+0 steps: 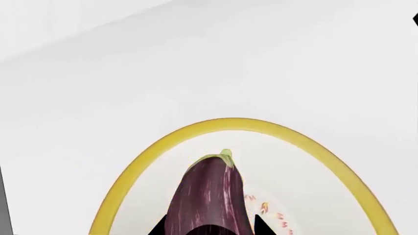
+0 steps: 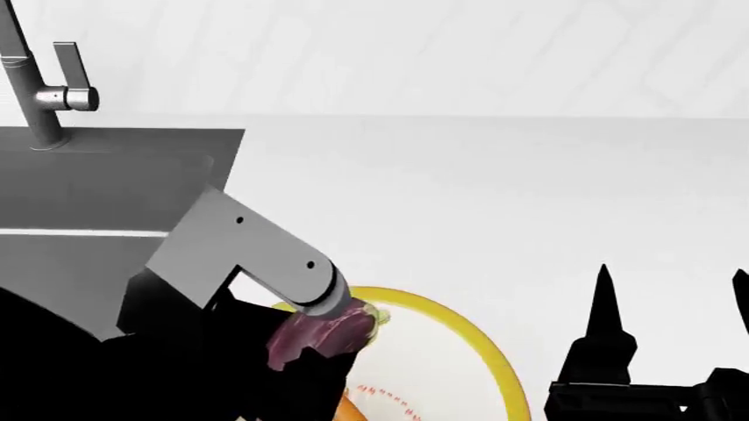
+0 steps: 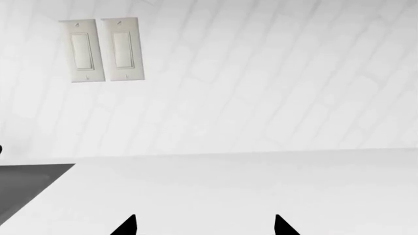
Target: There is a mixed pile of frozen fruits and vegetables on the counter. Locate all the frozen vegetables and place the items in a bowl on the counter. Take all the frozen fruits and defrost them in a running sink.
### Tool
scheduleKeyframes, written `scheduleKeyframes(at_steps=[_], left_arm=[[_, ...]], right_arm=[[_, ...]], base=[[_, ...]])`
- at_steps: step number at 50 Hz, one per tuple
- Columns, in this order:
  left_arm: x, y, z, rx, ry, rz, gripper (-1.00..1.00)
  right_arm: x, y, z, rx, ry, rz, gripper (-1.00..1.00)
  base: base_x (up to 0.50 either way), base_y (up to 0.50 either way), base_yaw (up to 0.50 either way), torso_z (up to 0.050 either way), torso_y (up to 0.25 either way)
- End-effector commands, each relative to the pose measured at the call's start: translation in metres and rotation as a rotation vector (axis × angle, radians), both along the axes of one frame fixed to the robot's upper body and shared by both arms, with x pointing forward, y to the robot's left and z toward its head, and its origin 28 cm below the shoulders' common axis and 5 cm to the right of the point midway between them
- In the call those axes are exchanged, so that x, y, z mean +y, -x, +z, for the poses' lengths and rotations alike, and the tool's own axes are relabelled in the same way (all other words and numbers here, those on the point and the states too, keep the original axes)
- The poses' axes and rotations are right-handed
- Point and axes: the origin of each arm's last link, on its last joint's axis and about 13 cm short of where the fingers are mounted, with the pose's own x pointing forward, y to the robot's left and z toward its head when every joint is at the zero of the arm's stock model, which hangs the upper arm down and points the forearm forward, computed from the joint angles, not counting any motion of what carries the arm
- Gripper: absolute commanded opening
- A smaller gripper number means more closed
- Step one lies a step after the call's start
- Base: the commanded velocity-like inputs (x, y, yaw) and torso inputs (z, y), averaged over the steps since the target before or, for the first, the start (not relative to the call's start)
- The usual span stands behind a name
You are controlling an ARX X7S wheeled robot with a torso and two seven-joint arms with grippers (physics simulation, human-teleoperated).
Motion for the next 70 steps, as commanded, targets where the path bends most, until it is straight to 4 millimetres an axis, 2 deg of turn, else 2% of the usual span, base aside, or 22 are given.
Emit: scheduleKeyframes(at_steps=[1, 15, 31, 32, 48, 49, 50, 59, 70], left_arm=[[-0.008, -0.005, -0.009, 0.026, -0.014, -0.018, -1.0], [-0.012, -0.018, -0.032, 0.073, -0.04, -0.011, -1.0], [-0.016, -0.014, -0.034, 0.058, -0.042, -0.05, -1.0], [-0.016, -0.014, -0.034, 0.057, -0.041, -0.047, 1.0], [-0.018, -0.002, -0.019, 0.011, -0.03, -0.078, 1.0], [-0.018, 0.0, -0.017, 0.004, -0.029, -0.079, 1.0], [-0.009, 0.006, 0.001, -0.036, -0.016, -0.053, 1.0], [-0.006, 0.017, 0.014, -0.065, -0.003, -0.062, 1.0], [0.002, 0.017, 0.022, -0.091, 0.013, -0.026, 1.0]], right_arm=[[0.0, -0.001, -0.001, 0.004, 0.0, 0.005, 1.0], [0.0, -0.001, -0.002, 0.01, -0.001, 0.01, 1.0], [0.001, -0.001, -0.004, 0.019, 0.005, 0.011, 1.0], [0.001, -0.001, -0.004, 0.02, 0.005, 0.012, 1.0], [0.001, -0.003, -0.005, 0.025, 0.009, 0.017, 1.0], [0.002, -0.004, -0.005, 0.026, 0.009, 0.019, 1.0], [0.003, -0.005, -0.006, 0.028, 0.011, 0.025, 1.0], [0.005, -0.005, -0.007, 0.033, 0.013, 0.03, 1.0], [0.005, -0.005, -0.006, 0.028, 0.015, 0.032, 1.0]], base=[[0.0, 0.0, 0.0, 0.0, 0.0], [0.0, 0.0, 0.0, 0.0, 0.0], [0.0, 0.0, 0.0, 0.0, 0.0], [0.0, 0.0, 0.0, 0.0, 0.0], [0.0, 0.0, 0.0, 0.0, 0.001], [0.0, 0.0, 0.0, 0.0, 0.0], [0.0, 0.0, 0.0, 0.0, 0.0], [0.0, 0.0, 0.0, 0.0, 0.0], [0.0, 0.0, 0.0, 0.0, 0.0]])
